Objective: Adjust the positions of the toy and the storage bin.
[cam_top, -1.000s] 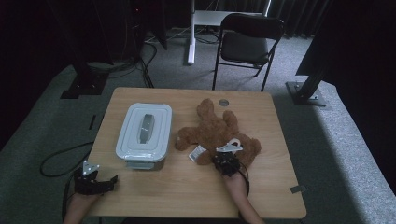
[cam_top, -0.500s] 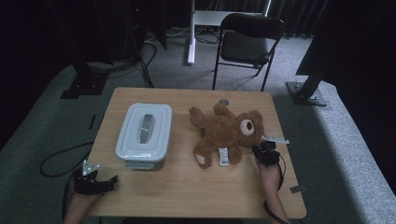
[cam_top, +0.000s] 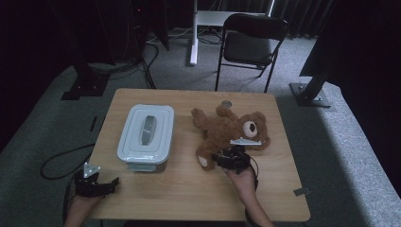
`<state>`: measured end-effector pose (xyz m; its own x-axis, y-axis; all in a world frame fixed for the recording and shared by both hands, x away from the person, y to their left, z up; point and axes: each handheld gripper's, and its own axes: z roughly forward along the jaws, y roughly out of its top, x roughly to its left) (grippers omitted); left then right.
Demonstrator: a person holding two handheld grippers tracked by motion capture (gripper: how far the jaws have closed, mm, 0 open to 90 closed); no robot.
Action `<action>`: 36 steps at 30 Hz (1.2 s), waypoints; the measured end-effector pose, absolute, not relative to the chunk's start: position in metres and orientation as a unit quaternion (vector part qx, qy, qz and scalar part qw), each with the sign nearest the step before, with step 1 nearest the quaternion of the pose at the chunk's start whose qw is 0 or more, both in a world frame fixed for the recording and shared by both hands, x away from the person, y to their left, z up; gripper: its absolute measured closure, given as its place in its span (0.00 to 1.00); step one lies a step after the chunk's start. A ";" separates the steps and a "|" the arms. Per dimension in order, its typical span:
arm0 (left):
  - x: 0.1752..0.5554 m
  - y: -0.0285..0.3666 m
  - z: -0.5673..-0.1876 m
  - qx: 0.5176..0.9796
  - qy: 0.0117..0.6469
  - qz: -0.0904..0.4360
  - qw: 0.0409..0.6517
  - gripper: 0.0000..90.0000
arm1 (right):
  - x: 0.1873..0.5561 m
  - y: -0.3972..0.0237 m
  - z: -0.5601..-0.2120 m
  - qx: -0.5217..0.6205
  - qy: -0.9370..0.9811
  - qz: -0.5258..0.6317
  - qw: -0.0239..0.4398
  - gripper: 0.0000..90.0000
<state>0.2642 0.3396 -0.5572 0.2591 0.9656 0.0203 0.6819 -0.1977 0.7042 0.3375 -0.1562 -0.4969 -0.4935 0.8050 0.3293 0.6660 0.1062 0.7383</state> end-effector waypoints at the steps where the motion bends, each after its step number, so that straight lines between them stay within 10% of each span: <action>1: 0.264 0.340 -0.557 0.736 0.560 0.239 0.296 0.02 | 0.339 -0.149 -0.501 0.498 0.743 0.442 0.073 0.35; 9: 0.264 0.340 -0.557 0.736 0.560 0.239 0.297 0.02 | 0.344 -0.117 -0.532 0.506 0.757 0.410 0.058 0.33; 17: 0.264 0.340 -0.557 0.736 0.560 0.239 0.296 0.02 | 0.340 -0.126 -0.542 0.499 0.766 0.399 0.069 0.76; 36: 0.264 0.340 -0.557 0.736 0.560 0.239 0.296 0.02 | 0.283 -0.219 -0.520 0.503 0.774 0.368 0.107 0.79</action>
<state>0.2641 0.3395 -0.5571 0.2587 0.9657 0.0213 0.6829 -0.1984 0.7030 0.2835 -0.2189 -0.5204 -0.4703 0.8585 0.2046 0.7002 0.2219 0.6786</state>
